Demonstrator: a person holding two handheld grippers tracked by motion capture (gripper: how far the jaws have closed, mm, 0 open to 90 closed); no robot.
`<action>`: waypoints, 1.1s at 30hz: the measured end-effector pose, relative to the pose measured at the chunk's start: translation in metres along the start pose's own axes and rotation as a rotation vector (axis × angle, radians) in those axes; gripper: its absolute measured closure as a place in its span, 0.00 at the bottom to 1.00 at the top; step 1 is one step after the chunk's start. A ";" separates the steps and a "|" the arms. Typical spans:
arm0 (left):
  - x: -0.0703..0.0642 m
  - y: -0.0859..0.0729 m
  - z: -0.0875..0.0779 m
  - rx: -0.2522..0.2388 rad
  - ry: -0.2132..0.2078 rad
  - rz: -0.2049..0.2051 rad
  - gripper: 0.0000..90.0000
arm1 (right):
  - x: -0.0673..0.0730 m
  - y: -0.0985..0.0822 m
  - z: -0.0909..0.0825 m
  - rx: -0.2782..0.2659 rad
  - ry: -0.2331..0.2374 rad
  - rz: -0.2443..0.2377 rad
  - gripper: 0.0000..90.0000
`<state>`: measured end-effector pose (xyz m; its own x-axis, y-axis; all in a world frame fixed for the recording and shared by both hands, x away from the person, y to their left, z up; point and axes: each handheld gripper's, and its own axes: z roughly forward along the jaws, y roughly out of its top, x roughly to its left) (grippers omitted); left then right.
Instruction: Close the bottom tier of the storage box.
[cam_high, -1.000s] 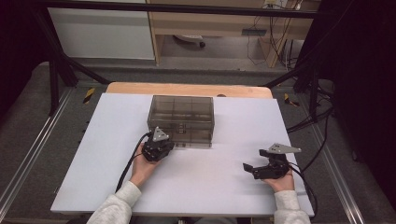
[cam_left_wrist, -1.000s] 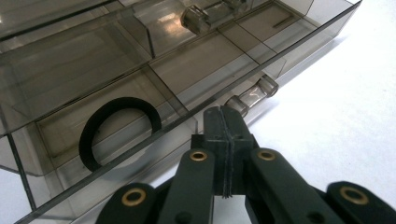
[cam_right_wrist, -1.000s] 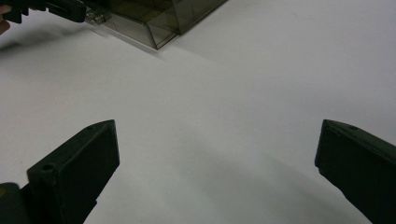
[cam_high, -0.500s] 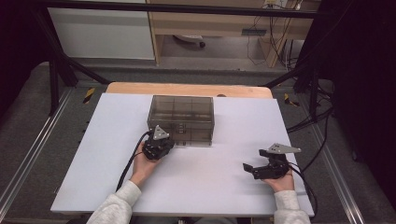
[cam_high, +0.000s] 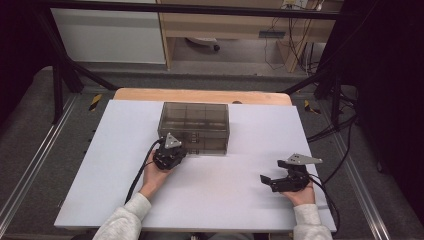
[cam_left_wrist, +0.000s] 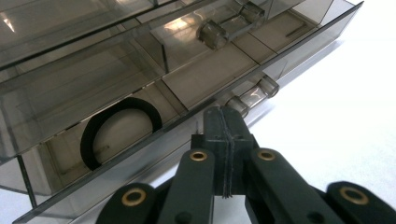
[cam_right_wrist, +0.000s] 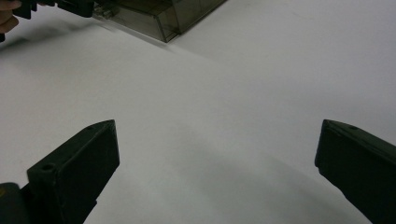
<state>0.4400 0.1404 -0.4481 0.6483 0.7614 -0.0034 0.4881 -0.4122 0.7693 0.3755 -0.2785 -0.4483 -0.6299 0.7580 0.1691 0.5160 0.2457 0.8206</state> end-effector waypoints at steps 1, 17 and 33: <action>0.000 0.000 0.000 -0.001 0.001 0.000 0.99 | 0.000 0.000 0.000 0.000 0.000 0.000 0.00; 0.003 0.003 0.004 -0.006 0.012 0.005 0.99 | 0.000 0.000 0.000 -0.001 0.001 0.003 0.00; 0.007 0.005 0.009 -0.017 0.019 0.002 0.99 | 0.000 0.000 0.000 -0.001 0.001 0.004 0.00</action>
<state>0.4521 0.1394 -0.4496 0.6380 0.7700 0.0101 0.4768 -0.4053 0.7800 0.3754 -0.2785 -0.4480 -0.6283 0.7585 0.1726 0.5177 0.2420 0.8206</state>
